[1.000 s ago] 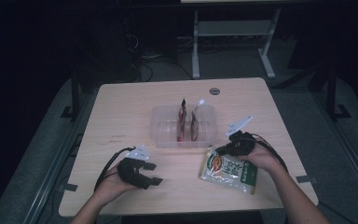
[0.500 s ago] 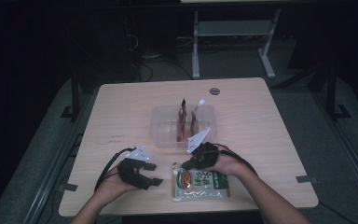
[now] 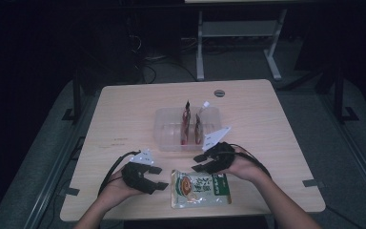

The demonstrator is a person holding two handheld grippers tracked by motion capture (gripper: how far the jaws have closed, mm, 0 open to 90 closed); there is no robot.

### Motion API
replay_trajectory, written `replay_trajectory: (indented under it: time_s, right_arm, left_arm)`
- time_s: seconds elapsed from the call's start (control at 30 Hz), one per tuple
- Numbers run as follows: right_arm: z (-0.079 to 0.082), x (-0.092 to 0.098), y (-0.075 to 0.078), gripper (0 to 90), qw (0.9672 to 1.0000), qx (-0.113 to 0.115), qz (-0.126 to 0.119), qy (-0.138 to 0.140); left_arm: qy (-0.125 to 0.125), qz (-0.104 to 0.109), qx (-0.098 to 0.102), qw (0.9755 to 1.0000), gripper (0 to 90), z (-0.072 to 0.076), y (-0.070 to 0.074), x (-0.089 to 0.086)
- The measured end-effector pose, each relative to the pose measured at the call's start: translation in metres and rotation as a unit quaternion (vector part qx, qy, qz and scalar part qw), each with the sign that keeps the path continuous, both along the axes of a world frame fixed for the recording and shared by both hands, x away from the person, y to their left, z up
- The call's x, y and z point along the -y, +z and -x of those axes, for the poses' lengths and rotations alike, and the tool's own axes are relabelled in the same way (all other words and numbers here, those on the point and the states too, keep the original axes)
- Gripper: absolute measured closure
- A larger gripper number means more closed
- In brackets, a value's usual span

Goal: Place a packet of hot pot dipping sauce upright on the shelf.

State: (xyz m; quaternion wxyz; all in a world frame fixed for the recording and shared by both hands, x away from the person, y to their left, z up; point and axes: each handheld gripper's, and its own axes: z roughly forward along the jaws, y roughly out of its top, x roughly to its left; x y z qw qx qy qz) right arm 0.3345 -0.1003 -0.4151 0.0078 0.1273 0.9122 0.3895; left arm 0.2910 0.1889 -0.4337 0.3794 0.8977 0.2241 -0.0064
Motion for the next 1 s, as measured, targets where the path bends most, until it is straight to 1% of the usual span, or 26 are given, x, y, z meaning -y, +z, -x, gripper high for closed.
replay_trajectory:
  time_s: [0.03, 0.07, 0.1, 0.13, 0.17, 0.2, 0.23, 0.3, 0.37, 0.4, 0.47, 0.53, 0.6, 0.63, 0.67, 0.7, 0.73, 0.77, 0.8, 0.83, 0.87, 0.97, 1.0]
  right_arm:
    - [0.003, 0.009, 0.002, 55.2, 0.9999, -0.003, -0.001, -0.016]
    - [0.004, 0.014, 0.002, 53.9, 0.9997, -0.006, 0.0, -0.022]
    - [0.007, 0.023, 0.002, 52.5, 0.9996, -0.01, 0.003, -0.028]
    - [0.009, 0.03, 0.001, 51.7, 0.9993, -0.013, 0.003, -0.035]
    - [0.011, 0.035, 0.0, 50.7, 0.9992, -0.014, 0.005, -0.038]
    - [0.014, 0.04, -0.001, 49.1, 0.9988, -0.019, 0.007, -0.045]
    - [0.017, 0.047, -0.003, 48.3, 0.9983, -0.022, 0.009, -0.054]
    - [0.023, 0.057, -0.007, 46.2, 0.9976, -0.03, 0.013, -0.062]
    - [0.028, 0.064, -0.01, 45.2, 0.9969, -0.033, 0.017, -0.07]
    - [0.032, 0.068, -0.012, 44.6, 0.9962, -0.039, 0.017, -0.076]
    - [0.036, 0.074, -0.015, 44.3, 0.9958, -0.038, 0.02, -0.081]
    - [0.04, 0.081, -0.018, 43.1, 0.9951, -0.045, 0.019, -0.085]
    - [0.043, 0.085, -0.019, 41.7, 0.9944, -0.05, 0.021, -0.091]
    - [0.042, 0.087, -0.019, 41.4, 0.9945, -0.043, 0.023, -0.093]
    - [0.041, 0.088, -0.019, 41.0, 0.9946, -0.043, 0.024, -0.092]
    - [0.041, 0.088, -0.018, 40.5, 0.9945, -0.042, 0.021, -0.094]
    - [0.041, 0.087, -0.017, 40.2, 0.9941, -0.047, 0.014, -0.096]
    - [0.04, 0.087, -0.017, 39.8, 0.9946, -0.041, 0.012, -0.094]
    - [0.039, 0.087, -0.017, 39.5, 0.9947, -0.039, 0.013, -0.094]
    - [0.039, 0.087, -0.016, 38.9, 0.9943, -0.039, 0.012, -0.098]
    - [0.039, 0.088, -0.017, 38.0, 0.994, -0.039, 0.01, -0.102]
    - [0.037, 0.091, -0.017, 36.7, 0.9931, -0.032, 0.008, -0.112]
    - [0.037, 0.091, -0.017, 36.3, 0.9927, -0.034, 0.007, -0.116]
  left_arm:
    - [-0.006, 0.001, 0.004, 1.0, 33.7, -0.001, 0.0, 0.002]
    - [-0.01, 0.009, 0.007, 0.9999, 33.0, -0.001, 0.0, 0.007]
    - [-0.018, 0.01, 0.013, 0.9997, 32.2, -0.002, 0.001, 0.01]
    - [-0.019, 0.017, 0.011, 0.9996, 32.0, -0.002, 0.001, 0.014]
    - [-0.028, 0.012, 0.013, 0.9995, 31.2, -0.003, 0.002, 0.018]
    - [-0.039, 0.012, 0.014, 0.9991, 31.0, -0.004, 0.002, 0.023]
    - [-0.046, 0.011, 0.017, 0.9987, 30.9, -0.005, 0.003, 0.028]
    - [-0.057, 0.008, 0.022, 0.9981, 29.8, -0.007, 0.003, 0.036]
    - [-0.072, 0.0, 0.028, 0.997, 29.7, -0.01, 0.002, 0.046]
    - [-0.077, -0.005, 0.029, 0.9966, 29.7, -0.011, 0.002, 0.049]
    - [-0.089, -0.012, 0.03, 0.9956, 29.5, -0.015, 0.001, 0.059]
    - [-0.097, -0.02, 0.027, 0.9947, 29.1, -0.019, -0.002, 0.067]
    - [-0.104, -0.03, 0.019, 0.9939, 28.0, -0.025, -0.008, 0.075]
    - [-0.104, -0.031, 0.015, 0.9939, 27.7, -0.026, -0.011, 0.077]
    - [-0.109, -0.04, 0.016, 0.9931, 27.7, -0.027, -0.013, 0.079]
    - [-0.106, -0.039, 0.015, 0.9935, 27.7, -0.028, -0.017, 0.081]
    - [-0.108, -0.052, 0.01, 0.9928, 27.7, -0.029, -0.021, 0.082]
    - [-0.109, -0.052, 0.006, 0.9927, 27.6, -0.029, -0.023, 0.082]
    - [-0.109, -0.048, -0.001, 0.9929, 27.8, -0.03, -0.025, 0.082]
    - [-0.109, -0.042, -0.002, 0.9931, 28.6, -0.029, -0.026, 0.081]
    - [-0.115, -0.042, 0.0, 0.9925, 30.4, -0.029, -0.026, 0.08]
    - [-0.117, -0.037, 0.006, 0.9924, 37.4, -0.026, -0.026, 0.079]
    - [-0.118, -0.037, 0.008, 0.9923, 39.8, -0.025, -0.026, 0.079]
